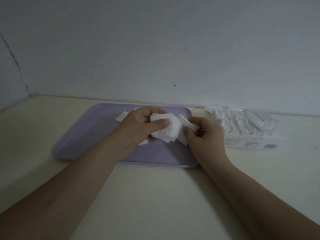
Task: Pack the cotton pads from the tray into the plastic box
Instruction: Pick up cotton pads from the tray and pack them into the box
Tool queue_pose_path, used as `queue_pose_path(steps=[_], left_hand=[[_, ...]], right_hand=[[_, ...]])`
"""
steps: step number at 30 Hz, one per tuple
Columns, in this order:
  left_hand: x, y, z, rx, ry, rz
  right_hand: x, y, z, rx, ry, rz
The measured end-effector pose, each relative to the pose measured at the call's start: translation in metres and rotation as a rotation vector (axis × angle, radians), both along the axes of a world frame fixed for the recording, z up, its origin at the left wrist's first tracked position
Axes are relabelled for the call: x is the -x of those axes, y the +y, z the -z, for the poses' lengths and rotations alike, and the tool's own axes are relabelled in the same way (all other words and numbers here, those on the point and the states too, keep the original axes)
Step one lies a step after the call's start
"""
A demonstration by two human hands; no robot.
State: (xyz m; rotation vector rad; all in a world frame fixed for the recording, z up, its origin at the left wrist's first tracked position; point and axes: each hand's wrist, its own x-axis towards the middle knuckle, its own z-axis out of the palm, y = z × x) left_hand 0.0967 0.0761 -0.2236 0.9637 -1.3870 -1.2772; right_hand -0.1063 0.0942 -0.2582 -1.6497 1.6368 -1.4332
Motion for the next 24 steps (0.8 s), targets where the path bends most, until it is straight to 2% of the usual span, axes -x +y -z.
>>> queue_pose_path(steps=[5,10,14,16,19,24], left_hand=[[-0.002,-0.001,0.005,-0.059,0.077,0.125],[0.001,0.0,0.013,0.038,-0.181,0.021],[0.006,0.002,0.014,0.107,-0.251,-0.039],[0.008,0.005,0.015,0.206,-0.364,-0.085],[0.009,0.005,0.014,0.483,-0.59,-0.17],[0.009,0.006,0.01,0.636,-0.643,-0.213]], right_hand=[[0.004,-0.001,0.001,-0.03,-0.114,-0.014],[0.003,-0.005,0.004,-0.04,-0.136,-0.073],[0.003,-0.004,0.004,-0.074,-0.174,-0.15],[0.001,-0.003,0.002,-0.087,-0.191,-0.205],[-0.001,0.0,-0.003,-0.132,-0.168,-0.311],[-0.001,0.005,-0.003,-0.105,0.02,-0.401]])
